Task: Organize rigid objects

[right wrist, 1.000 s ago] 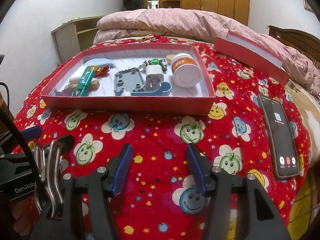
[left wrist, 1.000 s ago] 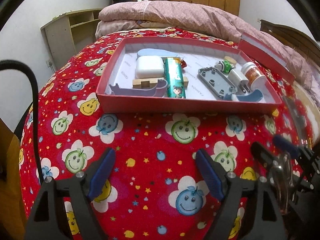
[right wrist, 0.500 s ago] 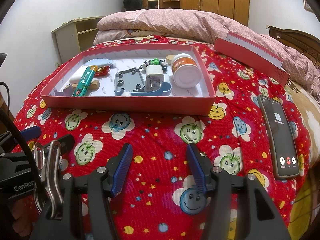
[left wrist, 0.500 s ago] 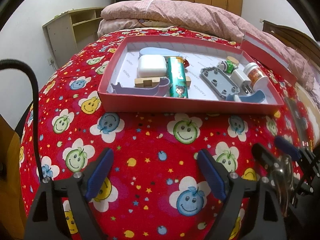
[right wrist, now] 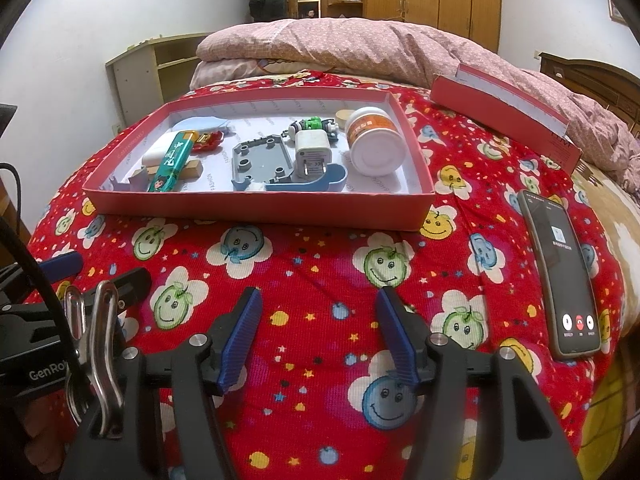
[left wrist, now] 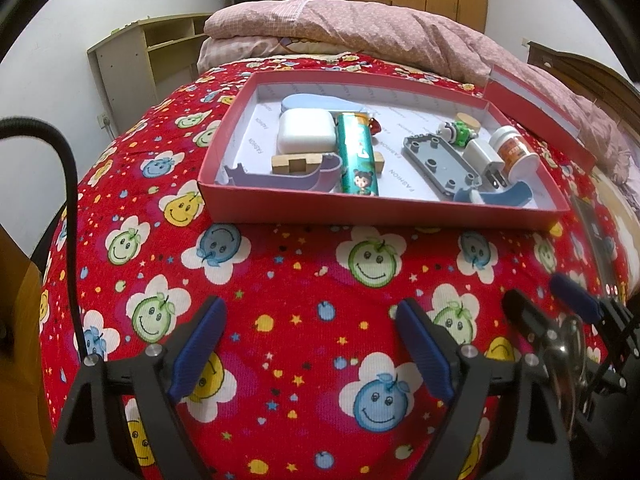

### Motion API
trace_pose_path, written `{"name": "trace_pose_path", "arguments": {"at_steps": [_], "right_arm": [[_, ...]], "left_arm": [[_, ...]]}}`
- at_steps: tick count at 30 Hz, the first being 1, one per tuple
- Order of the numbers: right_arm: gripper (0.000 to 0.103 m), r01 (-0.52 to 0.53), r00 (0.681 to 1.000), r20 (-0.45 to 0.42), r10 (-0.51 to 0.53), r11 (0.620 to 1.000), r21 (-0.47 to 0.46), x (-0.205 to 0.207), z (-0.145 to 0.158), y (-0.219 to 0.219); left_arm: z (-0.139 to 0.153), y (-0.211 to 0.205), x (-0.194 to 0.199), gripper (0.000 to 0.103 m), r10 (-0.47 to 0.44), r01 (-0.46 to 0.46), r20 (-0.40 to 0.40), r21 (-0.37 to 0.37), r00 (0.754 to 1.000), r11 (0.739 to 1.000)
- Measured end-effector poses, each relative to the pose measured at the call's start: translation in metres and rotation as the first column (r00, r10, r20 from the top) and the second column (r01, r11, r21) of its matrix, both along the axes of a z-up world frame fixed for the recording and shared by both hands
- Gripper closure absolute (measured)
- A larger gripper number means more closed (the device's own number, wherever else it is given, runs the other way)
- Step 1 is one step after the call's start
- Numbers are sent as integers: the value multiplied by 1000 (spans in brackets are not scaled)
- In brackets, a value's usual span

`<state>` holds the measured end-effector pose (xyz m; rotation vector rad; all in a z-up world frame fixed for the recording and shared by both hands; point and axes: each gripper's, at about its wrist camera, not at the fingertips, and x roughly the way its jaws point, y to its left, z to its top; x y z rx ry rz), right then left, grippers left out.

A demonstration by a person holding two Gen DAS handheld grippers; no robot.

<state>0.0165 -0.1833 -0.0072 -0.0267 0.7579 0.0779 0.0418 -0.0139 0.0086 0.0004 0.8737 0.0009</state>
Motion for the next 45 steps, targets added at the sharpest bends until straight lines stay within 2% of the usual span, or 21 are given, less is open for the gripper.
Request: {"name": "trace_pose_path", "arguments": {"at_steps": [45], "right_arm": [[41, 0, 1000, 1, 0, 1000, 1, 0, -1, -1]], "left_arm": [[0, 3, 0, 13, 5, -5, 6, -3, 1000, 1000]]}}
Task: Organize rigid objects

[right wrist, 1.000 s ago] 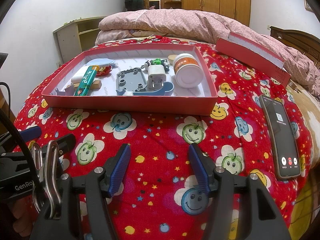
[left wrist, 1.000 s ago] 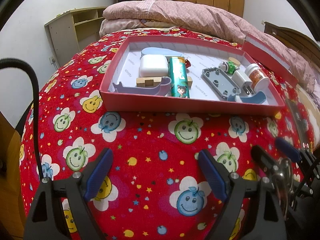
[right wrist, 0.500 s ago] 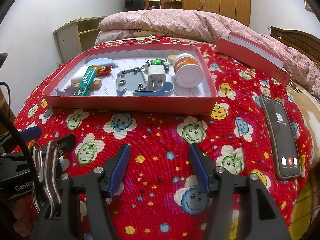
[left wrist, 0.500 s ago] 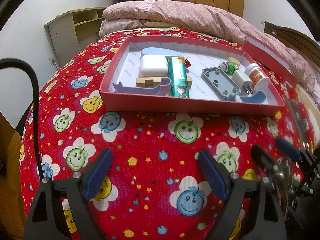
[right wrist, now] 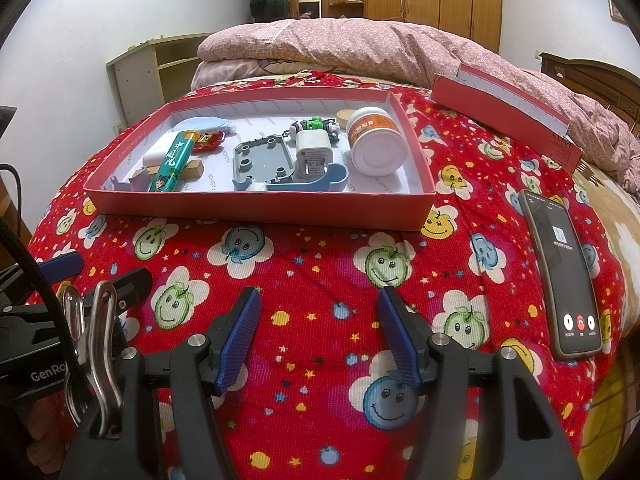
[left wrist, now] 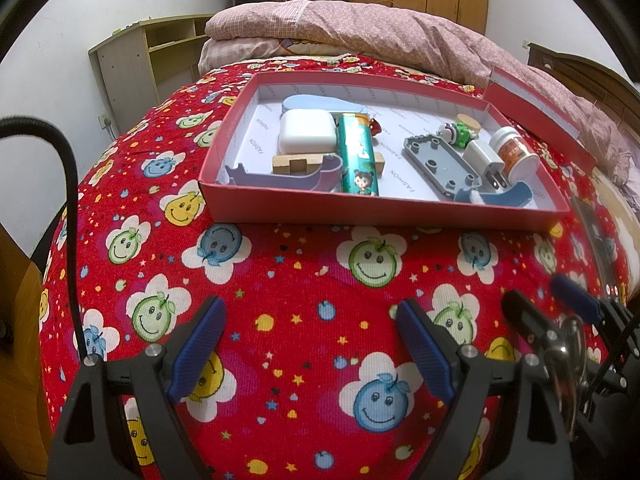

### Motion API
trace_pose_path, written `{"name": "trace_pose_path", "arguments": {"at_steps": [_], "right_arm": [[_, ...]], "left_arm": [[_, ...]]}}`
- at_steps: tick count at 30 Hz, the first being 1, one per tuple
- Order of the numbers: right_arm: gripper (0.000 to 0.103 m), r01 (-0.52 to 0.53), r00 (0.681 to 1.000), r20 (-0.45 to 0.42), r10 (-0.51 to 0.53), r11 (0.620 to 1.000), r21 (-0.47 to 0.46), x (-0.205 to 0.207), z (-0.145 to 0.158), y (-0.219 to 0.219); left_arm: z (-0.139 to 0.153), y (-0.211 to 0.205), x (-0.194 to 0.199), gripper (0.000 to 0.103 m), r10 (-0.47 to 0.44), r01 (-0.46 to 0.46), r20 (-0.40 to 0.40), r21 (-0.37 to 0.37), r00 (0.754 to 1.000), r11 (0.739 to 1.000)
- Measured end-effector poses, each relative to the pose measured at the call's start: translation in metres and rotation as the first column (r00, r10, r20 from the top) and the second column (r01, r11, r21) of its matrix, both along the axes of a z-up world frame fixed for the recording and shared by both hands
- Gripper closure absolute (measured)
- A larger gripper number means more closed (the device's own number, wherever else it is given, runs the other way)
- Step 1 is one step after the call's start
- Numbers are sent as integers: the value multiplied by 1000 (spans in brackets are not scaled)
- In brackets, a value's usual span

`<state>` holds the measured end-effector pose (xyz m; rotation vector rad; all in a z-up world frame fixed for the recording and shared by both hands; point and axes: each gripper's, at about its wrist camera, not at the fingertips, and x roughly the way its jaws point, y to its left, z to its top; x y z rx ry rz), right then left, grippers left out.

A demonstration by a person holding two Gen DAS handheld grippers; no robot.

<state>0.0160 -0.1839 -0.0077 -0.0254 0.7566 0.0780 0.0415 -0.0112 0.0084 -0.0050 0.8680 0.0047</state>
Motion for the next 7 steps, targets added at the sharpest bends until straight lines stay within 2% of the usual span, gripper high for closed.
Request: {"name": "trace_pose_path", "arguments": {"at_steps": [7], "right_arm": [[40, 0, 1000, 0, 0, 1000, 0, 0, 0, 0]], "left_arm": [[0, 1, 0, 13, 0, 0, 1, 1, 1000, 1000]]}}
